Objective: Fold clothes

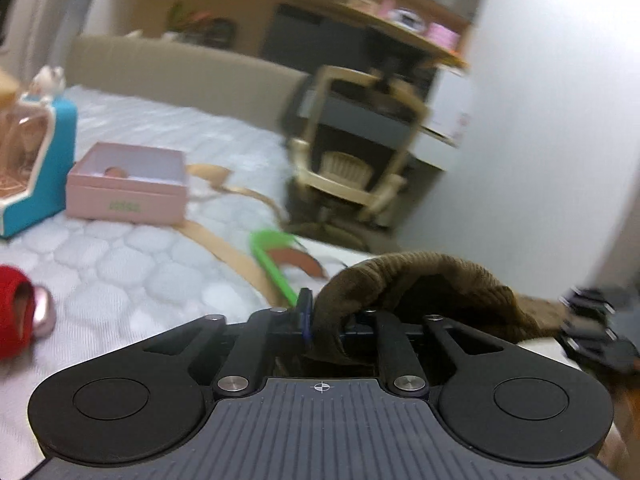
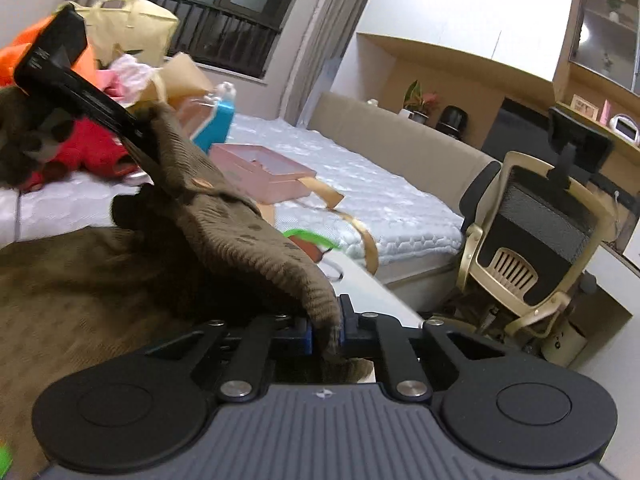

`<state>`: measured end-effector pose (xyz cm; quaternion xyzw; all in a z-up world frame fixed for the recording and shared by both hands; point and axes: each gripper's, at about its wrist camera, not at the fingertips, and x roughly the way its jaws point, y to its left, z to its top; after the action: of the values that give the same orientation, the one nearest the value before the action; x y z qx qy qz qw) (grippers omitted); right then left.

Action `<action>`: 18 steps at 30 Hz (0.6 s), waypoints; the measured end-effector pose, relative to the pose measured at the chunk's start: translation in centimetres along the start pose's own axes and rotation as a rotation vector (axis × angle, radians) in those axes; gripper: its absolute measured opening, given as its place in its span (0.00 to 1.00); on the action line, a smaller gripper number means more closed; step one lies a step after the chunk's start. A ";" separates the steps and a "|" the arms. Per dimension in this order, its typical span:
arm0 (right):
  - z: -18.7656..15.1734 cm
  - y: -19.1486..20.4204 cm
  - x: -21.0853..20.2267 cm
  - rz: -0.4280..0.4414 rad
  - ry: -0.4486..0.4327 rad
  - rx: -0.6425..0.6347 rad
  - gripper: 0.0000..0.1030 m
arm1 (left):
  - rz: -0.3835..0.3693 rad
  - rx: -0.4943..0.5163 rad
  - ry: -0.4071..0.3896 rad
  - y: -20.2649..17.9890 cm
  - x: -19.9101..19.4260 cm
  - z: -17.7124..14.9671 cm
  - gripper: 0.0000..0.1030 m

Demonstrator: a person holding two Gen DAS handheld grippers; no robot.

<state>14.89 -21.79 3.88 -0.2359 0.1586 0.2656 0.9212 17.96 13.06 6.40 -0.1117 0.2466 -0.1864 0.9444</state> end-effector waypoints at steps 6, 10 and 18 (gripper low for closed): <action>-7.4 3.1 -4.5 0.048 0.171 -0.035 0.33 | -0.051 0.060 0.224 -2.0 -3.8 -7.9 0.70; -9.0 1.2 -7.0 0.097 0.197 0.169 0.49 | -0.122 -0.051 0.291 -0.6 -4.3 -10.0 0.91; -7.3 -2.1 -7.9 0.130 0.067 0.481 0.71 | -0.240 -0.173 0.184 1.2 -6.6 -9.3 0.95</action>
<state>8.50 -30.40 1.82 -0.0077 0.2625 0.2711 0.9260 8.23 15.74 0.94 -0.2034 0.3319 -0.2855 0.8757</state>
